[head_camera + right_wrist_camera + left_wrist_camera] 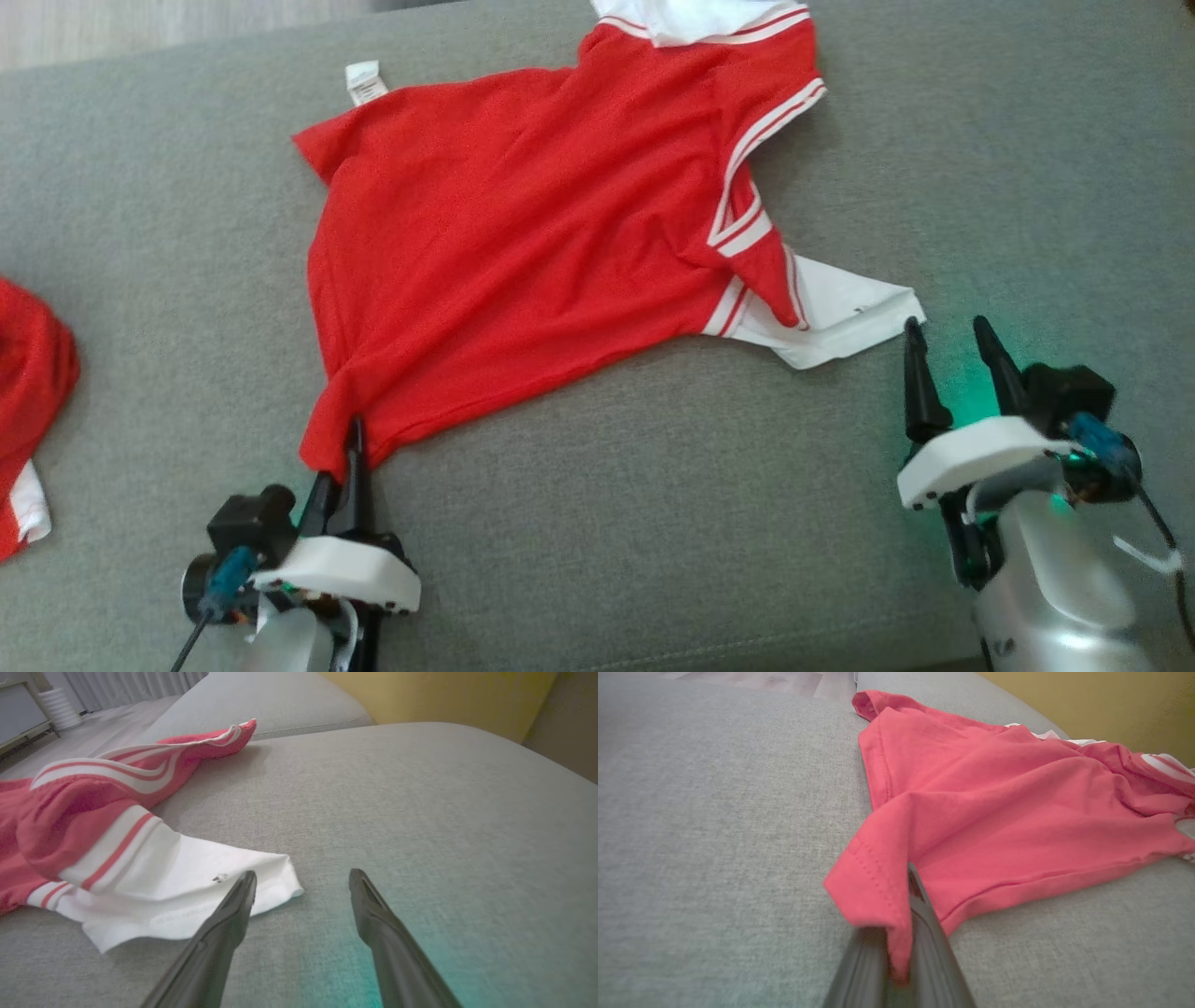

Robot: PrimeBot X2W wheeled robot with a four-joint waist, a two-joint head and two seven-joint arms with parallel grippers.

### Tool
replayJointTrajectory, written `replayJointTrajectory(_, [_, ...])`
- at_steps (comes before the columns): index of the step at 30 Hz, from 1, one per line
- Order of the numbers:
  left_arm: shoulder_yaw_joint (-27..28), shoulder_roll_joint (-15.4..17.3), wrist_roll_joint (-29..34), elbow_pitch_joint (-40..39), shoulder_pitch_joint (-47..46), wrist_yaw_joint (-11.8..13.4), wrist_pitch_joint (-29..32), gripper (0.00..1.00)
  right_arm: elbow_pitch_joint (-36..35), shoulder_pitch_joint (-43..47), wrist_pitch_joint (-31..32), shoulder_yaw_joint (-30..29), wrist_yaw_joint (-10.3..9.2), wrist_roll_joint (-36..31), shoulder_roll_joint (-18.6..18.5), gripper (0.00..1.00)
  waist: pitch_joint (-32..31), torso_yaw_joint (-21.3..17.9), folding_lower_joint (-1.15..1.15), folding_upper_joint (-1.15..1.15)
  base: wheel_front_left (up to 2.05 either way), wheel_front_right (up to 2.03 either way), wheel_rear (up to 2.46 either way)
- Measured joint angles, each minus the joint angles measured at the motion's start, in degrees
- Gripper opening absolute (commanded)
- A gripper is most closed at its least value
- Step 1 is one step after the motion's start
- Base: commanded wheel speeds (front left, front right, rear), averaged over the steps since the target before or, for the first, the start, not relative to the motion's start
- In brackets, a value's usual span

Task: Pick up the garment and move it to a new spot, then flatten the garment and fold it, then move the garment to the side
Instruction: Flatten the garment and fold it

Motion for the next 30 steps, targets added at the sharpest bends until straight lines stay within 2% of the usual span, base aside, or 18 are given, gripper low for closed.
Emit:
replayJointTrajectory(8, [-1.29,-0.19,0.92,-0.37,-1.07,-0.49,-0.01,0.00,7.83,-4.68,0.00,-0.51,0.00,-4.46,0.02,1.00,1.40,2.00,0.00,0.00,0.00,0.00,0.00])
replayJointTrajectory(13, [-1.71,-0.32,1.45,-0.92,-1.26,-0.52,-0.01,0.00,9.90,-6.79,-0.09,-1.48,0.00,-6.05,-0.12,1.00,2.05,2.75,0.00,0.00,0.00,0.00,0.00])
replayJointTrajectory(23, [-2.75,-0.56,2.47,-1.53,-2.09,-1.00,-0.19,0.00,12.84,-9.87,-0.96,0.32,-0.01,-4.23,-2.05,1.00,3.88,4.77,0.00,0.00,0.00,0.00,0.00])
replayJointTrajectory(24, [-2.75,-0.64,2.61,-1.53,-2.17,-1.01,-0.19,0.00,13.18,-10.07,-1.10,0.77,-0.01,-3.82,-2.18,0.84,3.98,4.93,0.00,0.00,0.00,0.00,0.00])
replayJointTrajectory(25, [-2.75,-0.68,2.63,-1.53,-2.21,-1.01,-0.19,0.00,13.49,-10.30,-1.23,1.40,-0.01,-3.27,-2.48,0.43,4.06,5.06,0.00,0.00,0.00,0.00,0.00])
replayJointTrajectory(26, [-2.74,-0.70,2.63,-1.54,-2.22,-1.01,-0.19,0.00,13.88,-10.50,-1.34,1.94,-0.01,-2.75,-2.68,0.43,4.14,5.15,-0.01,0.00,0.00,0.00,0.00])
replayJointTrajectory(27, [-2.74,-0.71,2.77,-1.57,-2.23,-1.01,-0.20,0.00,14.11,-10.54,-1.45,2.30,-0.01,-2.14,-2.77,0.00,4.19,5.20,0.00,0.00,0.00,0.00,0.00])
replayJointTrajectory(30, [-2.70,-0.75,2.87,-1.57,-2.23,-1.02,-0.36,0.00,14.19,-10.59,-1.48,3.32,0.00,-0.77,-2.89,0.00,4.15,5.16,0.00,0.00,0.00,0.00,0.00])
